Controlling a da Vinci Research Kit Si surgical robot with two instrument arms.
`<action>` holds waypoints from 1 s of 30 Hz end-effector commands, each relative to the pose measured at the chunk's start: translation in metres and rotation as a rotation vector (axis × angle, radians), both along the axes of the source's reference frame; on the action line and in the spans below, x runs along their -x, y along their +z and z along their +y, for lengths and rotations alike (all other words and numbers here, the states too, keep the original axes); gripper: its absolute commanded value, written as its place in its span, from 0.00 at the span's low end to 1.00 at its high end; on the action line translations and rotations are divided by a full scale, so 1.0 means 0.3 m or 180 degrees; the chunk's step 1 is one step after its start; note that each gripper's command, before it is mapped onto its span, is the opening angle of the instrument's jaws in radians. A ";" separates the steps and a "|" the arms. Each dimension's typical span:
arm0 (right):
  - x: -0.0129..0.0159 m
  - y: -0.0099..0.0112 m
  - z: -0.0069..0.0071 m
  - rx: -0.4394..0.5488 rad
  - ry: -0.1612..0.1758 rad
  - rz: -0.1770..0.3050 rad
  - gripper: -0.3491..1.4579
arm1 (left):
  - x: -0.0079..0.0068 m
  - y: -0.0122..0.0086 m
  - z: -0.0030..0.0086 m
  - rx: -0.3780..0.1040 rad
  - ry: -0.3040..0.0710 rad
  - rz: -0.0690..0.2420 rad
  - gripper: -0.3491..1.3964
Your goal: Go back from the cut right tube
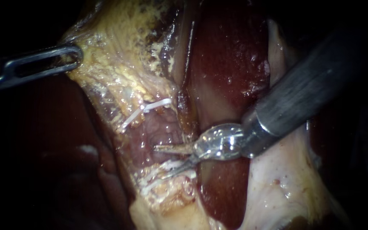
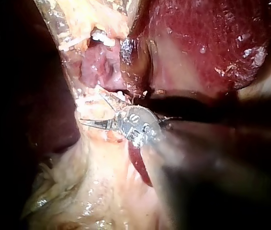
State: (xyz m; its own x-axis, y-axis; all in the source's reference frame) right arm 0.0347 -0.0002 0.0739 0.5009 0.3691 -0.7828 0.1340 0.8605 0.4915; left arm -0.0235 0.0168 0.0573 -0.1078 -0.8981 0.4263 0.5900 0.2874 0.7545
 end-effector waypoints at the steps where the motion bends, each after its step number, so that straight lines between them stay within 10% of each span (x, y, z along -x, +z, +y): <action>1: 0.0033 -0.0019 0.0003 0.0026 0.0018 0.0018 0.98 | -0.0001 -0.0001 0.0000 0.0000 0.0001 0.0000 0.00; 21: 0.0283 -0.0212 0.0220 0.0539 0.0292 0.0059 0.98 | 0.0030 0.0034 -0.0006 0.0018 -0.0020 0.0017 0.00; 30: 0.0283 -0.0200 0.0230 0.0559 0.0305 0.0058 0.98 | 0.0187 0.0197 -0.0076 0.0006 0.0147 0.0008 0.00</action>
State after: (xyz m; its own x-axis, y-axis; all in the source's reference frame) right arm 0.0262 0.0067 0.0679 0.4548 0.2706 -0.8485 0.0546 0.9425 0.3299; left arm -0.0298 0.0143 0.0638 -0.0593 -0.9024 0.4268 0.5744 0.3188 0.7540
